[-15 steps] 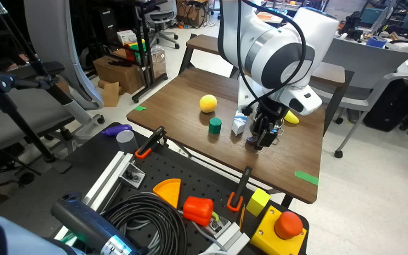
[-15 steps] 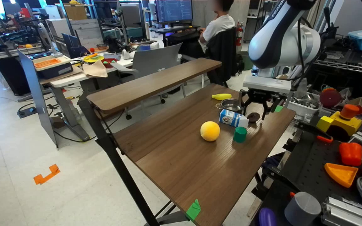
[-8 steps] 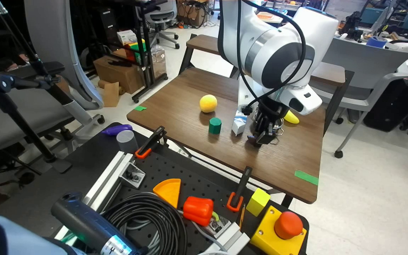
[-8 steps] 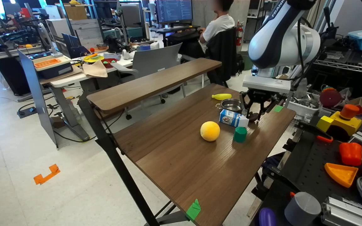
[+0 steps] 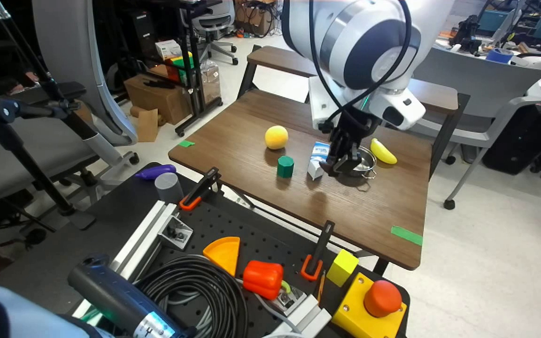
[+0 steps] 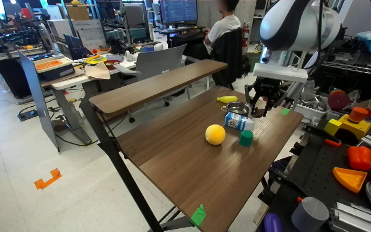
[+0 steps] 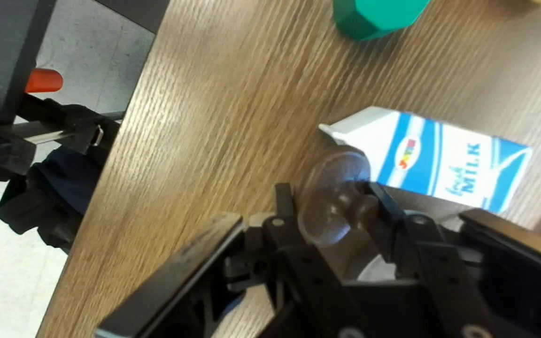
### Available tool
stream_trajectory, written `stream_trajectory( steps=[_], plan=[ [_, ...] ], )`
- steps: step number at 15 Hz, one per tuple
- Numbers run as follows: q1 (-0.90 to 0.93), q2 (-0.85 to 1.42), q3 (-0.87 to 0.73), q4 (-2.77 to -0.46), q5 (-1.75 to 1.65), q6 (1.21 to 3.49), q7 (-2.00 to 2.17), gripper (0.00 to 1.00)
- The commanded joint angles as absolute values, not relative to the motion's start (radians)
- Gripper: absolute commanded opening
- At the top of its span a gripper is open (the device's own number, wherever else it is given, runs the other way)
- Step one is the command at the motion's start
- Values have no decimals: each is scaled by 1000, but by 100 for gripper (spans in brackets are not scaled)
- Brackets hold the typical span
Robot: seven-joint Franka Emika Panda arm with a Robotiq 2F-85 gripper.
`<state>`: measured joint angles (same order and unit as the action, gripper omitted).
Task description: Pick up the small bottle from the table and move it forward.
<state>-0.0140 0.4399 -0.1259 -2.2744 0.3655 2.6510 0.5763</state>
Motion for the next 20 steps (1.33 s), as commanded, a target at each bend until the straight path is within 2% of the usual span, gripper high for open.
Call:
stream_trajectory(
  steps=[1,7,12,20],
  plan=[
    [-26,236,-108,-2369,359,2557,510,16],
    [2,183,-66,-2242,339,2395,505,16],
    [50,311,-24,-2021,282,2293,545,16],
    [102,586,-79,-1727,90,2228,660,16]
  ],
)
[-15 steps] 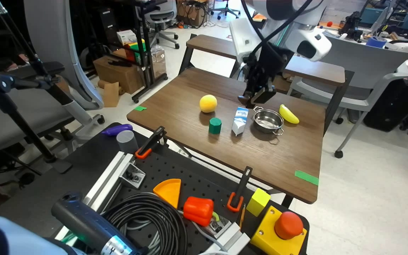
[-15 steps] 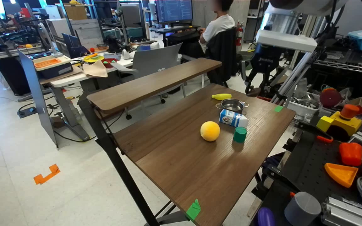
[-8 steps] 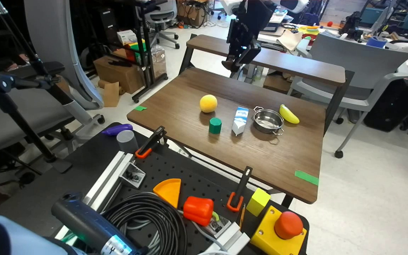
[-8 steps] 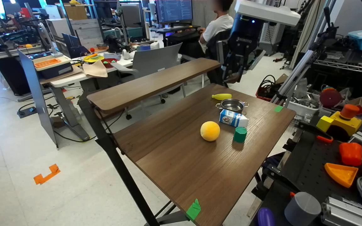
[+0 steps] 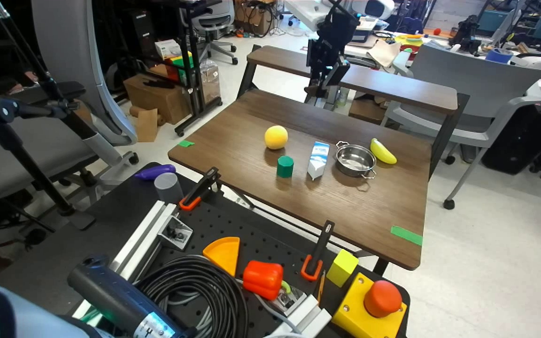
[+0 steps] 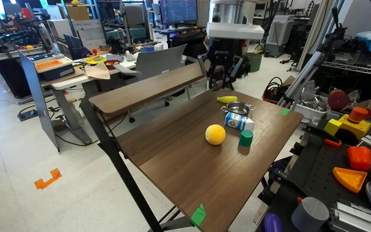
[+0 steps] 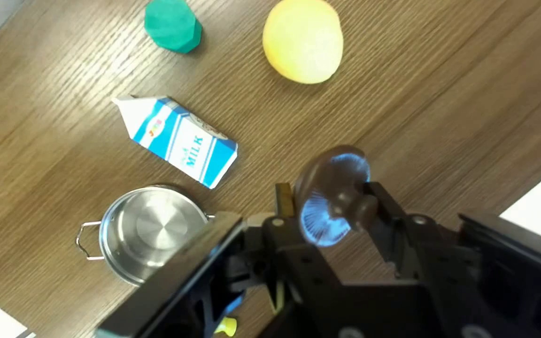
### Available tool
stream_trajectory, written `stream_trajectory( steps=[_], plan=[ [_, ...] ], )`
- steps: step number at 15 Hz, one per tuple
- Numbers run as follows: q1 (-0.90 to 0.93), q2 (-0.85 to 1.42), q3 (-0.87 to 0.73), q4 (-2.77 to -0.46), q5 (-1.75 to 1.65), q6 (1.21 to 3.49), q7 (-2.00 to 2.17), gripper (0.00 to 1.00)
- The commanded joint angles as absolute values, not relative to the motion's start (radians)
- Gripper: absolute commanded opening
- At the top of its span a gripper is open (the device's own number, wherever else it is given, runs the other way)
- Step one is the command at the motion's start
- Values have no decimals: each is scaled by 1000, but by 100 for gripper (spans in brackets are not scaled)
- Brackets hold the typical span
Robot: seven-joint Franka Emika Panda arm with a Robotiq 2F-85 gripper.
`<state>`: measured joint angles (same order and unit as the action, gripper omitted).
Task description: Pick up the small bottle from the table and move it forward.
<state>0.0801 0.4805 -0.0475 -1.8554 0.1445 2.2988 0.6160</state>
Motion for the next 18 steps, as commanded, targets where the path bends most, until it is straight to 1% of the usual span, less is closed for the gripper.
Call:
stream_trajectory(
  steps=[1,9,18],
  plan=[
    [102,618,-82,-1695,86,2214,663,16],
    [126,834,-93,-1465,72,2139,683,16],
    [152,1060,-129,-1206,34,2115,731,16]
  ],
)
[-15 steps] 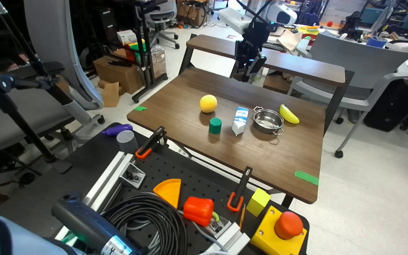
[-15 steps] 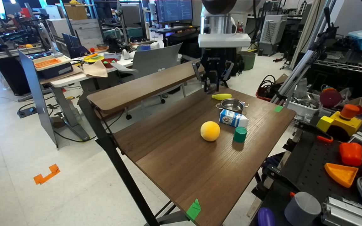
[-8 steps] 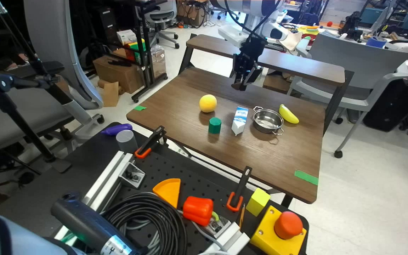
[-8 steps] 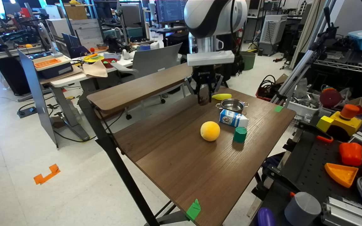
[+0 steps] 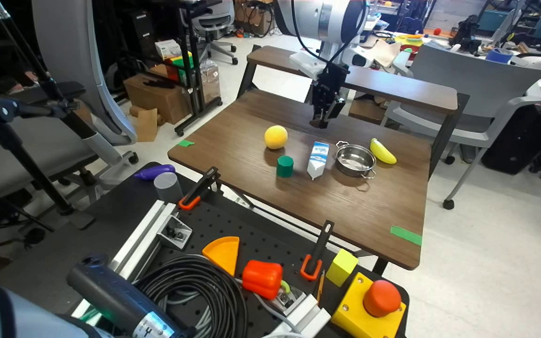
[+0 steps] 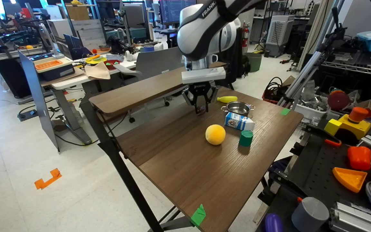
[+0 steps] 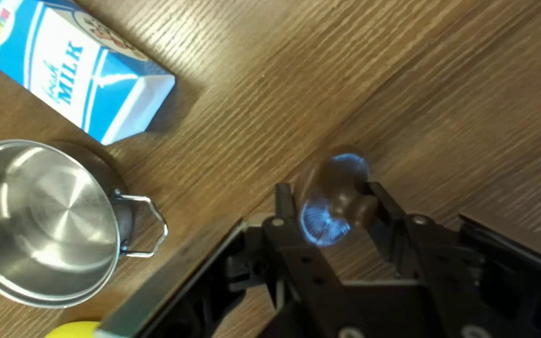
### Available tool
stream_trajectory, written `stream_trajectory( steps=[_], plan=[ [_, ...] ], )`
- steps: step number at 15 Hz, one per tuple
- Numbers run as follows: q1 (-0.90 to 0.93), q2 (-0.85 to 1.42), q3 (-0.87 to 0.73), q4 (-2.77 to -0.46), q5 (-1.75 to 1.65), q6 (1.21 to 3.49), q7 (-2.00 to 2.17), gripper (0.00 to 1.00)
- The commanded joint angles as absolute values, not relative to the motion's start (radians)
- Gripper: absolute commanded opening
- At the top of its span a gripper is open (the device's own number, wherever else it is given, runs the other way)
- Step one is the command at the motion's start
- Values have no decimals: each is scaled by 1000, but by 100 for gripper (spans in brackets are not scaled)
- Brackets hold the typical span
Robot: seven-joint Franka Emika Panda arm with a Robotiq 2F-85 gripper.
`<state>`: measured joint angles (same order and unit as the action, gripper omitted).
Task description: Pick up the small bottle from the table and move it forward.
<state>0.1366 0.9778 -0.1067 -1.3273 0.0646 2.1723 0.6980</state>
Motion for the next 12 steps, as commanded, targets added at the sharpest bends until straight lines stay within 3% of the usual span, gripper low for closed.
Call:
stream_trajectory(
  steps=[1,3,4,5,10,12],
  plan=[
    [153,1075,-132,-1189,31,2110,732,16],
    [155,1096,-135,-1165,27,2095,732,16],
    [156,1098,-135,-1151,27,2073,737,66],
    [156,1098,-134,-1146,25,2063,737,67],
    [161,1065,-136,-1191,14,2058,734,100],
    [165,1033,-139,-1234,8,2070,733,100]
  ],
)
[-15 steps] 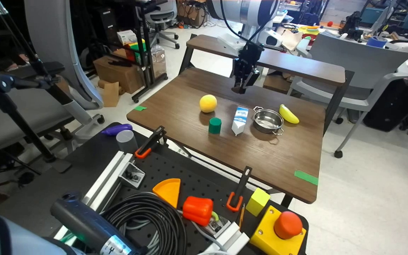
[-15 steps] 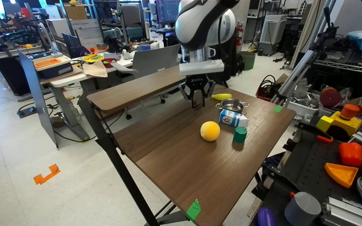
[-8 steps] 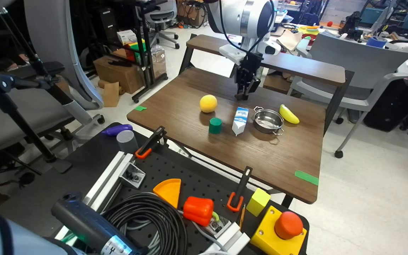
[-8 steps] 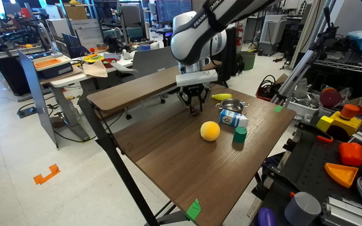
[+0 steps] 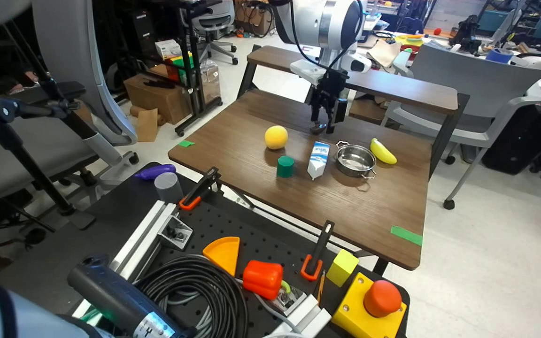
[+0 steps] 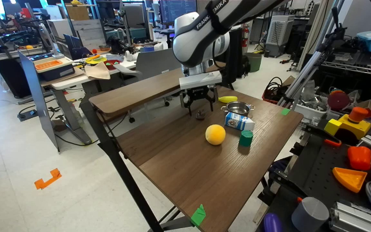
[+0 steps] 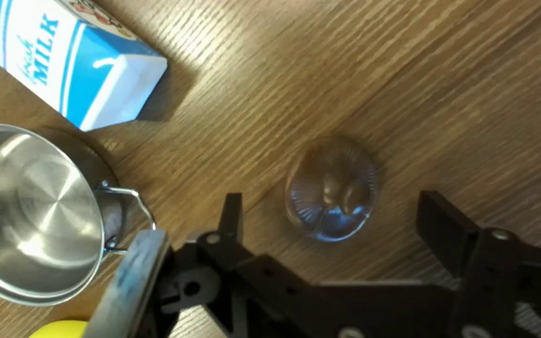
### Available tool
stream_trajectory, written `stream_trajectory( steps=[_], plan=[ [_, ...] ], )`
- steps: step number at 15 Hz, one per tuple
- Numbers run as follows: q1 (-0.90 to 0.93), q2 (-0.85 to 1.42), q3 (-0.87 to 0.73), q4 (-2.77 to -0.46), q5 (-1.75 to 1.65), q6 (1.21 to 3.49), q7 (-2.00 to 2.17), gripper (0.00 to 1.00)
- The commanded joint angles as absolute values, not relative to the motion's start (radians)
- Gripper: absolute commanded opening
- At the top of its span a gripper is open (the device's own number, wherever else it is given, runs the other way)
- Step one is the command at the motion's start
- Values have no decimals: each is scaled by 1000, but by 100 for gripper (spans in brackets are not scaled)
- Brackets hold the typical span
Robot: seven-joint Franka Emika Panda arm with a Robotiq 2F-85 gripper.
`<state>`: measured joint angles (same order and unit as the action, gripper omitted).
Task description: Pick up the small bottle from the table and move it forward.
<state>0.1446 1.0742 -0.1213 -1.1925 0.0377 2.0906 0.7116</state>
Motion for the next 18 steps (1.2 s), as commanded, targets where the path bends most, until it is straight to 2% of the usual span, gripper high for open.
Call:
stream_trajectory(
  steps=[1,11,12,18],
  plan=[
    [168,1009,-140,-1265,5,2079,731,100],
    [186,669,-111,-1647,6,2180,692,100],
    [176,772,-115,-1515,8,2142,711,100],
    [175,763,-112,-1534,9,2141,710,100]
  ],
)
